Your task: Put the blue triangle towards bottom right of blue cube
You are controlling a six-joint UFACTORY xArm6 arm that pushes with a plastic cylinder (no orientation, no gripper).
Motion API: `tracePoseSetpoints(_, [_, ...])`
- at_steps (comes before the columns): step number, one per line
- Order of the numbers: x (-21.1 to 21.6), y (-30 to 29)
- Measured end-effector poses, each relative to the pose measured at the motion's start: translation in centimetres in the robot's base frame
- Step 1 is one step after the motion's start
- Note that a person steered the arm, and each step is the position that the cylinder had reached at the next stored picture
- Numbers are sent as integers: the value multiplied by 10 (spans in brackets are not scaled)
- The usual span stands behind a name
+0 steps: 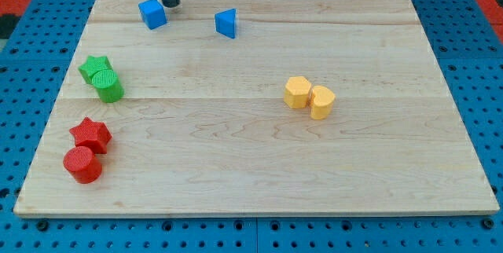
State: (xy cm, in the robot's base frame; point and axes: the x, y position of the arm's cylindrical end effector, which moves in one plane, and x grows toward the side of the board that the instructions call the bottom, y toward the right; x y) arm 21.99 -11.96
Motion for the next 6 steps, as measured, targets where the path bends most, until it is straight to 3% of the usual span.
tracePoseSetpoints(1, [20, 15])
tracePoseSetpoints(3, [31, -41])
tracePoseSetpoints(4, [12, 24])
tracePoseSetpoints(5, [-11, 139])
tracePoseSetpoints(6, [69, 144])
